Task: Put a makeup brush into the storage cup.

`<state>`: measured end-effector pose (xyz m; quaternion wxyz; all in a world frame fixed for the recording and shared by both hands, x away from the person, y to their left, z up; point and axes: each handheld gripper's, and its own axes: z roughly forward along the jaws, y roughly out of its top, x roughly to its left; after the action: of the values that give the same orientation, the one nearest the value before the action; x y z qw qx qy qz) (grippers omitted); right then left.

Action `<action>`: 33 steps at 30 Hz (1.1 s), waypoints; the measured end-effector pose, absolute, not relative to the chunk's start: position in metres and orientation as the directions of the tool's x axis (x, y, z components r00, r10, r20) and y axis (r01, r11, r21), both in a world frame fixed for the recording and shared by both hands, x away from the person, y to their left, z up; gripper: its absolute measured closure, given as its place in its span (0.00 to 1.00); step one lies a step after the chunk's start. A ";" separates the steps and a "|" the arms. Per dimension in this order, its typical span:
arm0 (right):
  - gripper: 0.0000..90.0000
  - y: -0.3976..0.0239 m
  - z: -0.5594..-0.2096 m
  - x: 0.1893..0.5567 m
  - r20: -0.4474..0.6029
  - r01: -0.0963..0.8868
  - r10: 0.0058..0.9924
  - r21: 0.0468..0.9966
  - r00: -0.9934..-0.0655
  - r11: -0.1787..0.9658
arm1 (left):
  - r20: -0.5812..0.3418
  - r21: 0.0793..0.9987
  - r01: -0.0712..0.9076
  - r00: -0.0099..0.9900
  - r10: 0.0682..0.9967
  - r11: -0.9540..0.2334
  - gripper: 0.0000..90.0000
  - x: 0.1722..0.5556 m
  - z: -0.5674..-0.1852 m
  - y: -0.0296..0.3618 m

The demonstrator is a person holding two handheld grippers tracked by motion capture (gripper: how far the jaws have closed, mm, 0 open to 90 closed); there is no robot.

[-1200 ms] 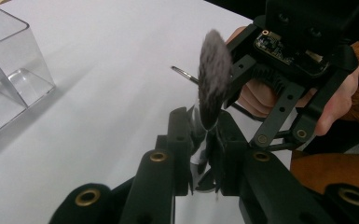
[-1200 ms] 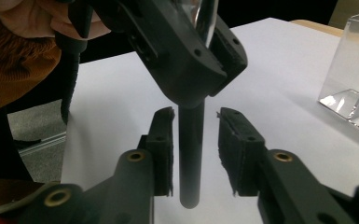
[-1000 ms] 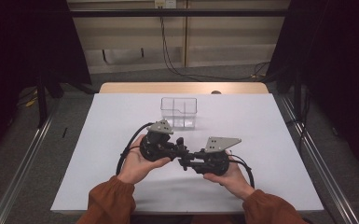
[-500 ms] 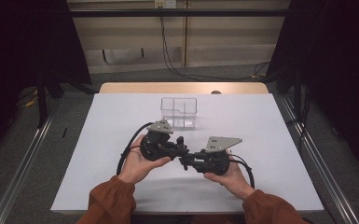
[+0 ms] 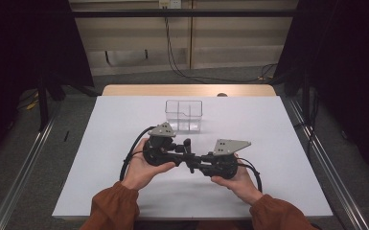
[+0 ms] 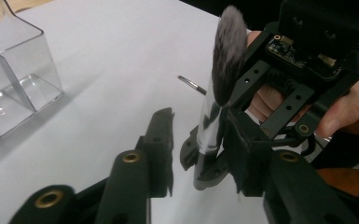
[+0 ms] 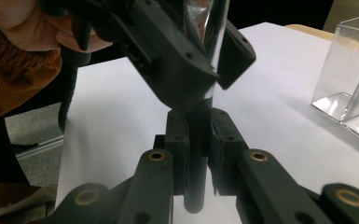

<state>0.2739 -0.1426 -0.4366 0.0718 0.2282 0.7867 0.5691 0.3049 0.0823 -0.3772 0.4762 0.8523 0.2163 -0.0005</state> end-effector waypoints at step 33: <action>0.89 -0.153 -0.434 0.276 0.147 0.285 0.478 0.930 -0.866 0.231 | -0.117 0.865 0.359 0.823 0.555 -0.350 0.02 0.302 -0.391 0.118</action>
<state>0.2761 -0.1525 -0.4335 0.0844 0.2444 0.7801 0.5697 0.3022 0.1181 -0.3909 0.4964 0.8157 0.2802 0.0991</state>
